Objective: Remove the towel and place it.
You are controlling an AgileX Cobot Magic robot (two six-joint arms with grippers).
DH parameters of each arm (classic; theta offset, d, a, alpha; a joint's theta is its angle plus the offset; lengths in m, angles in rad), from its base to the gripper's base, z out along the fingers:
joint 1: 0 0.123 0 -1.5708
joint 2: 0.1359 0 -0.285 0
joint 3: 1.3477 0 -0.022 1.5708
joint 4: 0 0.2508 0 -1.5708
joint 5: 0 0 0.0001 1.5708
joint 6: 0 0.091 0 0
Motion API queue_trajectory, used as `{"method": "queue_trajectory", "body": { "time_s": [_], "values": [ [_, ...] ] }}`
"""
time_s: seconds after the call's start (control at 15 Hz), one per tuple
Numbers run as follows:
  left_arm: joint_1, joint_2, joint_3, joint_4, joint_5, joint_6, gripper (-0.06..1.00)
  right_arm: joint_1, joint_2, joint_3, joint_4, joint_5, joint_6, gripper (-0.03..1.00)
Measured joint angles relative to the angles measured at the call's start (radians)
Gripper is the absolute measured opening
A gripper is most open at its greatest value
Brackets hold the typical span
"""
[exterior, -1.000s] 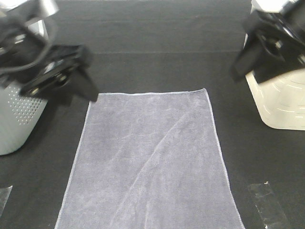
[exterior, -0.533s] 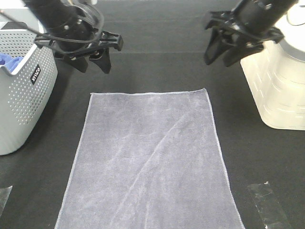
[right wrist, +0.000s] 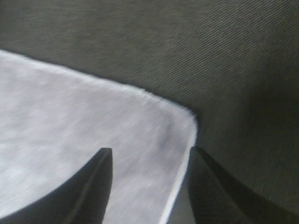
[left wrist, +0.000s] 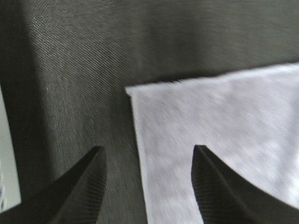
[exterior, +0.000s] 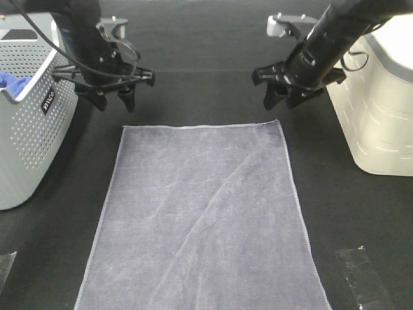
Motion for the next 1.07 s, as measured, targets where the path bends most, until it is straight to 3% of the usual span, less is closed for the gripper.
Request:
{"method": "queue_trajectory", "body": {
  "time_s": [0.2, 0.73, 0.93, 1.07],
  "values": [
    [0.0, 0.092, -0.066, 0.005, 0.0, 0.0, 0.53, 0.0, 0.067, -0.009, -0.039, -0.096, 0.005, 0.46],
    [0.0, 0.181, -0.078, 0.075, -0.013, -0.015, 0.53, 0.0, 0.141, -0.009, -0.111, -0.173, 0.059, 0.42],
    [-0.001, 0.189, -0.085, 0.067, -0.015, -0.016, 0.42, 0.0, 0.175, -0.011, -0.112, -0.173, 0.06, 0.36],
    [-0.001, 0.19, -0.085, 0.054, -0.025, -0.016, 0.26, 0.0, 0.175, -0.011, -0.113, -0.173, 0.06, 0.19]
  ]
}}
